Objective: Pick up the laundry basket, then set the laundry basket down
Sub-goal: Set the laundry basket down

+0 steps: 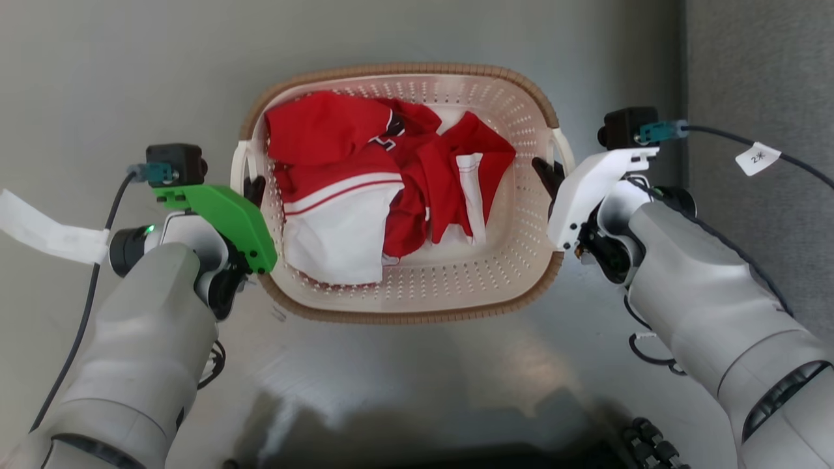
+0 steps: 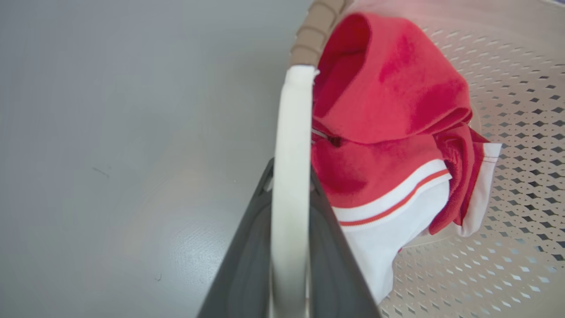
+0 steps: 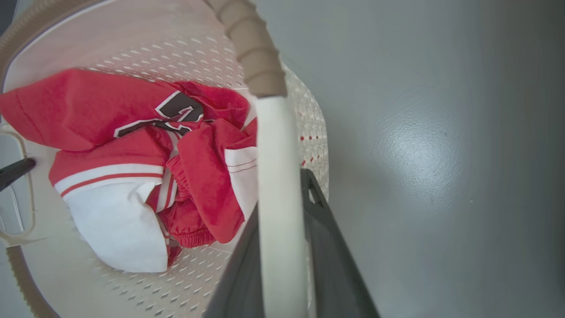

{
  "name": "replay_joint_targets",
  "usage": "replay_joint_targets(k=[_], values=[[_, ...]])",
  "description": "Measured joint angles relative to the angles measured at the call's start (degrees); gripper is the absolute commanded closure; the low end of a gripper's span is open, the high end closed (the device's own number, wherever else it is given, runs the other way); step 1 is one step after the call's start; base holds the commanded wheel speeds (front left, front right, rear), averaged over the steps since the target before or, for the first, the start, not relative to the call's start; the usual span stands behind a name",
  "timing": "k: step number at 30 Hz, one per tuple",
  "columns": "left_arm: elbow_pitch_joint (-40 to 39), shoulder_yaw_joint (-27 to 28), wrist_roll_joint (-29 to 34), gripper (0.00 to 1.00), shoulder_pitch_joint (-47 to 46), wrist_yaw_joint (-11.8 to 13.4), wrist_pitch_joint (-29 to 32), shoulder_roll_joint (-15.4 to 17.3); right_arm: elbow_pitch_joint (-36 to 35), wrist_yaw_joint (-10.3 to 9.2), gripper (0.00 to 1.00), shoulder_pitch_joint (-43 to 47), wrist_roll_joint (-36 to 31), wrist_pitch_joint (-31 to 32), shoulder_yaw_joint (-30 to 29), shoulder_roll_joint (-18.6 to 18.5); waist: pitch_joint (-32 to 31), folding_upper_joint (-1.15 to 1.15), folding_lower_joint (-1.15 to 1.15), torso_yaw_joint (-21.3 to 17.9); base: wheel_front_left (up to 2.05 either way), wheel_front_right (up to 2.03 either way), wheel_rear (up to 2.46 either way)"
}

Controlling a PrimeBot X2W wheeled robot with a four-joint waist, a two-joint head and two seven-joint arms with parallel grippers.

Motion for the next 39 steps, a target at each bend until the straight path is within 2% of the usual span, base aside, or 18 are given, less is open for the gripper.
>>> replay_joint_targets(k=[20, 35, 36, 37, 38, 39], values=[[0.21, 0.34, -0.01, 1.0, -3.88, 0.0, -3.82, -0.35, 1.64, 0.09, 1.0, -4.7, 0.0, -3.16, 0.32, 0.1, 7.65, 0.0, 0.0, 1.05, 0.0, 0.0, 0.0], [0.21, -0.53, -0.13, 1.0, -4.37, 0.0, -5.1, -0.81, 2.89, 0.46, 1.0, -5.37, 0.09, -5.64, 0.9, 0.13, 9.17, 0.0, 0.0, 1.49, 0.0, 0.0, 0.0], [0.21, -0.57, -0.14, 1.0, -4.39, 0.0, -5.1, -0.83, 2.98, 0.48, 0.91, -5.41, 0.1, -5.64, 0.9, 0.14, 9.22, 0.0, 0.0, 1.5, 0.0, 0.0, 0.0], [0.24, -0.63, -0.16, 0.69, -4.4, 0.0, -5.1, -0.86, 3.1, 0.52, 0.59, -5.45, 0.23, -5.76, 0.89, 0.16, 9.28, 0.0, 0.0, 1.51, 0.0, 0.0, 0.0], [0.27, -0.53, -0.51, 0.0, -4.4, 0.0, -5.11, -0.93, 3.28, 0.79, 0.0, -5.54, 0.57, -5.9, 0.85, 0.24, 9.33, 0.0, 0.0, 1.52, 0.0, 0.0, 0.0], [0.25, -0.46, -0.92, 0.0, -4.44, 0.0, -5.28, -1.03, 3.43, 1.27, 0.0, -5.59, 0.79, -5.9, 0.8, 0.42, 9.38, 0.0, 0.0, 1.53, 0.0, 0.0, 0.0]])
